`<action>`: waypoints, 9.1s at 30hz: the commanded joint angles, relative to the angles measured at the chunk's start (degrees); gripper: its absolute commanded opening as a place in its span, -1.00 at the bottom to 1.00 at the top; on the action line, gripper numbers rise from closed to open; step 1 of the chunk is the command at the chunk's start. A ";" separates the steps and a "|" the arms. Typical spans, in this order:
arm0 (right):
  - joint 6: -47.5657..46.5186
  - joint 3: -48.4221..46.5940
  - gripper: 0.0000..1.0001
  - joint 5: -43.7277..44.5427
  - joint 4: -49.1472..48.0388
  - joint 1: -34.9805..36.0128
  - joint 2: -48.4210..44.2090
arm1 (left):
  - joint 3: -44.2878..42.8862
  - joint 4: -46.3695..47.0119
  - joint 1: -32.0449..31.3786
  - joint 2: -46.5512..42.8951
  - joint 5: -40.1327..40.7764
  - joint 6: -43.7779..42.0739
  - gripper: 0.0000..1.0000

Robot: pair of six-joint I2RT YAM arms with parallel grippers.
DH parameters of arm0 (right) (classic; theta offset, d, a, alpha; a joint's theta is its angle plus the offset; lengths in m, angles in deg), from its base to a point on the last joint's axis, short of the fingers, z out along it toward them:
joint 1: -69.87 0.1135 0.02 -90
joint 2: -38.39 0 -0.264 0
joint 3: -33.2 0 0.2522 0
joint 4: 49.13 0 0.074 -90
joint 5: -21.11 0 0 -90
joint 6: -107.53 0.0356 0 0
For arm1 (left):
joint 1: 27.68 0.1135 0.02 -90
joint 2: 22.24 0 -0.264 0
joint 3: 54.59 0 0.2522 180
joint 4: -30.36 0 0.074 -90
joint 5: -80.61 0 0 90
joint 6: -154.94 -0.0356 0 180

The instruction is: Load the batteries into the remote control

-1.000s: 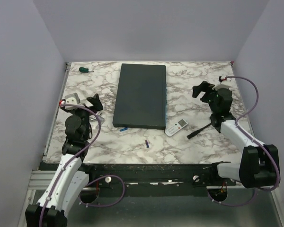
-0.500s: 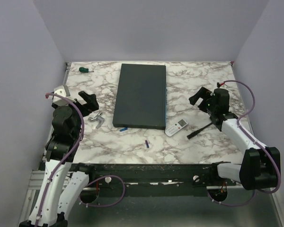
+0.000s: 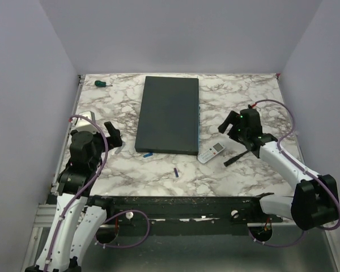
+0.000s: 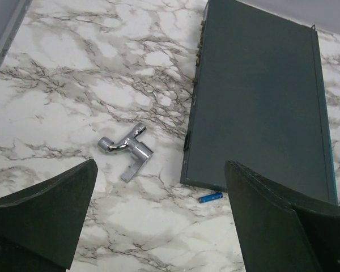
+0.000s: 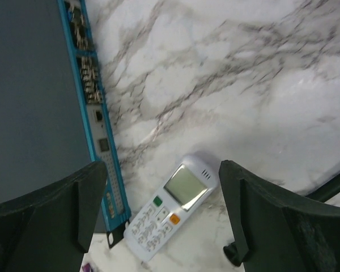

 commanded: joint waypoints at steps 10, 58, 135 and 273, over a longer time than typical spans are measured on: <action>10.03 3.85 0.61 4.62 6.32 6.59 -1.51 | -0.51 -4.57 0.55 3.88 -6.06 -5.29 0.96; 11.10 9.08 0.32 -0.98 -4.25 8.36 12.17 | 1.49 -1.38 7.45 0.05 -13.70 -4.51 0.97; 11.61 -16.14 -0.99 5.01 20.30 17.28 4.91 | -7.11 15.36 -54.59 23.41 12.84 -0.11 0.86; 61.26 12.31 0.71 -33.22 -32.13 19.09 -8.78 | 13.08 59.30 -67.13 25.42 30.50 -1.38 -1.00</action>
